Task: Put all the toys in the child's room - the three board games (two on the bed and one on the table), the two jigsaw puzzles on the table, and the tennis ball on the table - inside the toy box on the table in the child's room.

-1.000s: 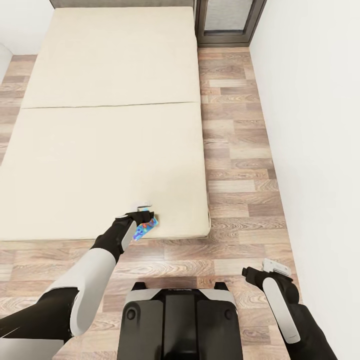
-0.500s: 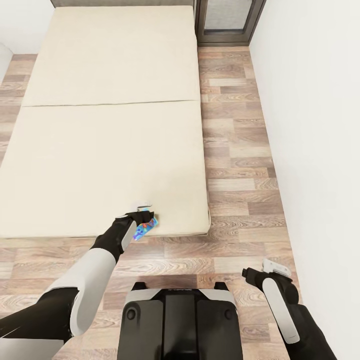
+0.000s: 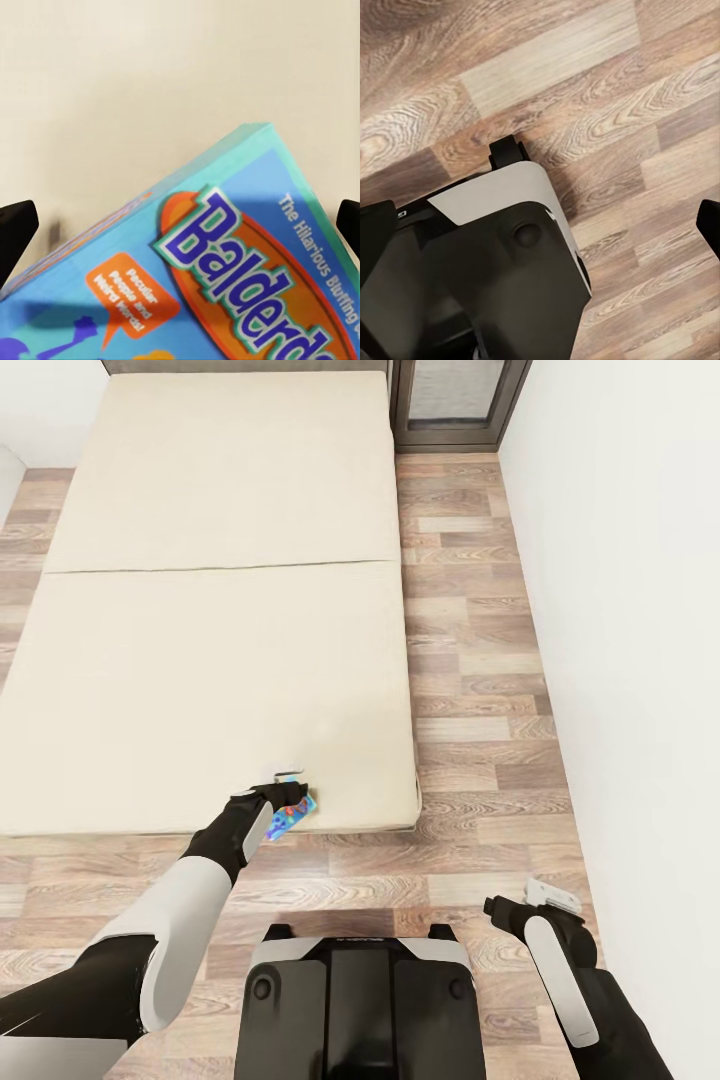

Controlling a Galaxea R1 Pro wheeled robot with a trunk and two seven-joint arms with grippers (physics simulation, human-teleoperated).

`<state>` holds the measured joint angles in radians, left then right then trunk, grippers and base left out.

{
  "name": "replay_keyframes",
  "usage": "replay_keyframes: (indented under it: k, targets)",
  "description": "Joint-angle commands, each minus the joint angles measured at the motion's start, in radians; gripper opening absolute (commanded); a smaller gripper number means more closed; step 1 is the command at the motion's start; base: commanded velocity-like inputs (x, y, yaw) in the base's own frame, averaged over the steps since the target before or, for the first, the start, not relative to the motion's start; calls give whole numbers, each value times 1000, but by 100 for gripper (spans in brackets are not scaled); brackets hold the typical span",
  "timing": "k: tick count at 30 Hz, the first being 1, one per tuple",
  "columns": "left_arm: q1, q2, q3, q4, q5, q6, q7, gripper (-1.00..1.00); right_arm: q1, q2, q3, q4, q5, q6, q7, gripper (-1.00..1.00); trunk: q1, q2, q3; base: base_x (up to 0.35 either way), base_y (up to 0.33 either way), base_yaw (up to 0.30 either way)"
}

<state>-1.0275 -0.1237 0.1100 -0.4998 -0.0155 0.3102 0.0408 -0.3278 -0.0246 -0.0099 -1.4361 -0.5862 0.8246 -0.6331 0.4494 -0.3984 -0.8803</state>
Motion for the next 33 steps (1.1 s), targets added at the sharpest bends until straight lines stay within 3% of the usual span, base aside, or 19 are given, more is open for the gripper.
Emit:
replay_keyframes:
  k: [1, 33]
  targets:
    - [0, -1, 5, -2, -1, 6, 1, 100, 0, 0, 1, -1, -11, 2, -10, 100, 1, -2, -1, 0, 0, 0]
    - [0, 1, 8, -3, 1, 4, 1, 100, 0, -1, 1, -1, -6, 2, -10, 100, 1, -2, -1, -11, 0, 0]
